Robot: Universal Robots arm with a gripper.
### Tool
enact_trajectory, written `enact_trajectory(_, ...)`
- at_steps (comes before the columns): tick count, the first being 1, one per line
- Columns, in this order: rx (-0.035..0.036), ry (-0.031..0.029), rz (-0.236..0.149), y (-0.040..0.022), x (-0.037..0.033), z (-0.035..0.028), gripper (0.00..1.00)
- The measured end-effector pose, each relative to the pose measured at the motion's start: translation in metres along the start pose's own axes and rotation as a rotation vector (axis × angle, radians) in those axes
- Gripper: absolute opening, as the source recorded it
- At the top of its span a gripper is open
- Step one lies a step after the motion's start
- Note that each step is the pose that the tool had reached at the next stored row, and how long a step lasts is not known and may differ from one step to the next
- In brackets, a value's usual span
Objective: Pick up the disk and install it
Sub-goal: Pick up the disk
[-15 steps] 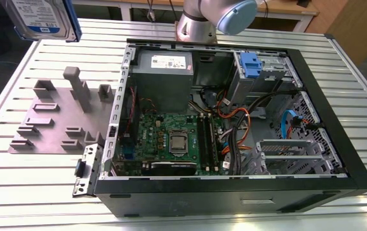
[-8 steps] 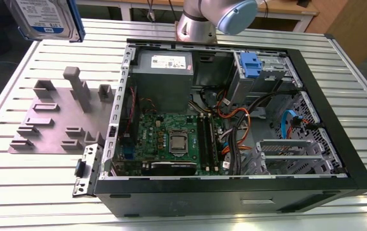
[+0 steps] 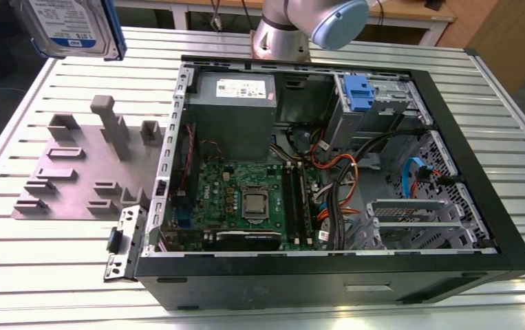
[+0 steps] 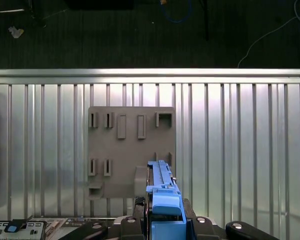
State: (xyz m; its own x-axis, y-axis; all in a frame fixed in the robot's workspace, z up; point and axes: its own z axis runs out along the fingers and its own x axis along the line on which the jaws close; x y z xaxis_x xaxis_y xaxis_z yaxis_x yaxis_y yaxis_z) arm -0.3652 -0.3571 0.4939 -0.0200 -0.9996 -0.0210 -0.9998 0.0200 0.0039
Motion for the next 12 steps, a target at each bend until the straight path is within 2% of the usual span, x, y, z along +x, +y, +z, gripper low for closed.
enact_trajectory(12, 0.0001, 0.0, 0.0, -0.0056, -0.0001, 0.0, 0.36)
